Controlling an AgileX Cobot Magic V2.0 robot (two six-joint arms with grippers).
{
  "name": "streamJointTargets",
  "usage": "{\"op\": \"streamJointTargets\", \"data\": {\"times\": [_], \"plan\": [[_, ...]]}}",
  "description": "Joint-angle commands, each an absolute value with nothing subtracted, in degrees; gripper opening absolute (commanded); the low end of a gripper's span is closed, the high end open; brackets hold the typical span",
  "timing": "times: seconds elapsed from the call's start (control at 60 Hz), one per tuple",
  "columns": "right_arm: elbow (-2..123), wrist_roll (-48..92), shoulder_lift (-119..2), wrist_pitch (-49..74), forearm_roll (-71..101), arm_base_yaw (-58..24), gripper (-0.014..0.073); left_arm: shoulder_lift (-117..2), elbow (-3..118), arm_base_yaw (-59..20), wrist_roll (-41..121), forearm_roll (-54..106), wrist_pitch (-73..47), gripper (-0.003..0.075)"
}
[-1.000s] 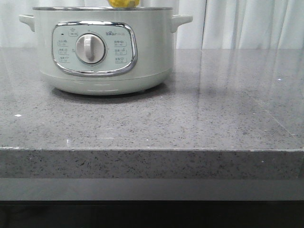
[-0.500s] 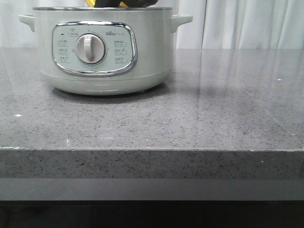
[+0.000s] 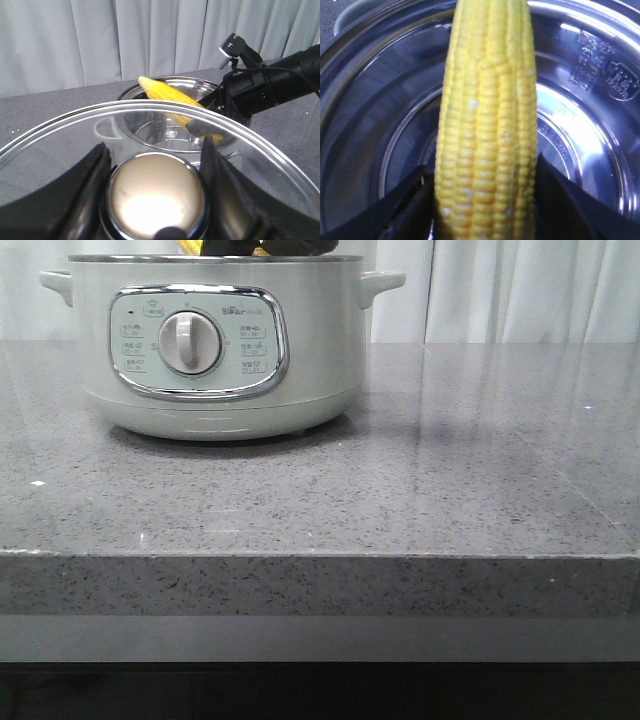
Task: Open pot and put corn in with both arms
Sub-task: 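Release the corn into the pot and withdraw the right gripper, then lower the glass lid back onto the pot with the left gripper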
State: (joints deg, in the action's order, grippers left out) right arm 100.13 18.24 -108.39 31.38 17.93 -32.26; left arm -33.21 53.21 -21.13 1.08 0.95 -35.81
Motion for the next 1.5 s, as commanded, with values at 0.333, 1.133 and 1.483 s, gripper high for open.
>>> {"op": "streamJointTargets", "data": {"times": [0.333,1.133,1.483], "plan": [[102.4,19.0,-103.6,28.9,18.2,-32.1,0.047,-33.1,55.2,-21.2,1.1,1.3,-27.6,0.0165],[73.9,10.0,-61.5,34.4,14.8,-32.1,0.0468,-33.1,55.2,-21.2,1.1,1.3,-27.6,0.0165],[59.6,10.0,-43.2,35.7,14.6,-32.1,0.0468,-33.1,55.2,-21.2,1.1,1.3,-27.6,0.0165]]}}
